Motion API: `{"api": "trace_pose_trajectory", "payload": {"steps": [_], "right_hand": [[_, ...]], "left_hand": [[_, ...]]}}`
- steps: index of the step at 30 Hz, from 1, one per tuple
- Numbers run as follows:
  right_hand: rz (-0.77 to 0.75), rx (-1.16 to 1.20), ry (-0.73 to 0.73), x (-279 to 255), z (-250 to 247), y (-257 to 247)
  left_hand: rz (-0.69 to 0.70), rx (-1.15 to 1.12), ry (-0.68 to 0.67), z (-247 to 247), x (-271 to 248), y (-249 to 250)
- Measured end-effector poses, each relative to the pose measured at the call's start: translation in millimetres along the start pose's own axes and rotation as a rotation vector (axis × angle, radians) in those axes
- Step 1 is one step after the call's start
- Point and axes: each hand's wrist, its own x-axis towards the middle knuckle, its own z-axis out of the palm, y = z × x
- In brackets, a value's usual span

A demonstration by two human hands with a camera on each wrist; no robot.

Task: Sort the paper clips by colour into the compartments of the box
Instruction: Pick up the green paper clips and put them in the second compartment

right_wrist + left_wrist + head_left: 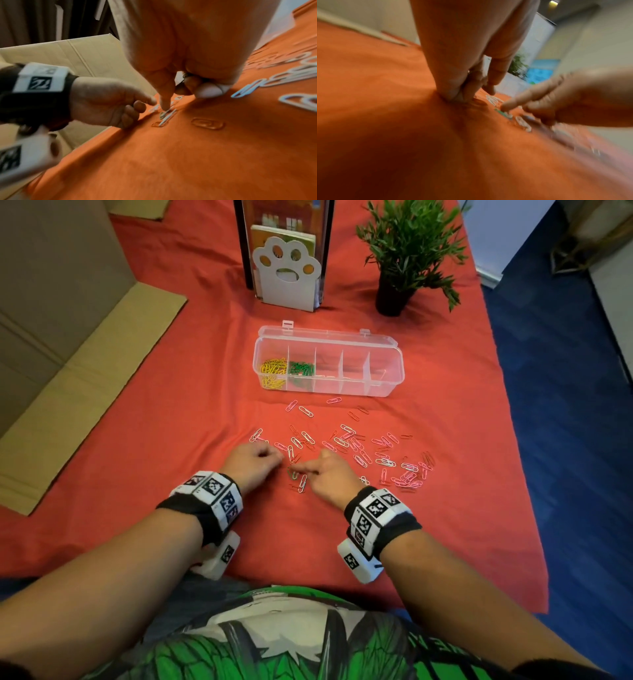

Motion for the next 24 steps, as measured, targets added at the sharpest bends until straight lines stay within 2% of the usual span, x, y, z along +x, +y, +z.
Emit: {"api": "trace_pose_trajectory", "payload": {"steps": [2, 4, 8, 10, 12, 14, 16, 18, 24], "right_hand": [[0.043, 0.027, 0.081, -1.9, -4.4, 8.0], [0.101, 0.018, 0.116, -4.4, -13.1, 15.5], [0.148, -0.026, 0.164, -7.6, -32.9, 24.4], [0.222, 0.197, 0.196, -8.5, -38.3, 24.5], [0.291, 0.601, 0.203, -11.6, -41.9, 23.3], [0.331, 1.044, 0.151, -16.1, -46.2, 21.3], [0.365, 1.363, 0.076, -18.8, -50.5, 20.6], [0.385, 1.491, 0.015, -19.3, -53.0, 20.7], [0.421, 1.480, -0.027, -16.0, -51.5, 15.2]], "left_hand": [[0.172, 0.306, -0.031, 2.2, -1.8, -3.4], [0.301, 0.505, -0.065, 5.6, -4.0, -6.3], [0.411, 0.572, -0.081, 12.9, -4.5, -5.7], [0.443, 0.620, -0.082, 14.5, -3.1, -4.1], [0.454, 0.646, -0.089, 14.9, -1.6, -4.3], [0.425, 0.616, -0.079, 15.0, 0.2, -4.8], [0.384, 0.586, -0.055, 13.7, 2.6, -5.1], [0.391, 0.603, -0.063, 11.3, 4.3, -5.1], [0.474, 0.665, -0.102, 10.2, 2.4, -7.6]]}}
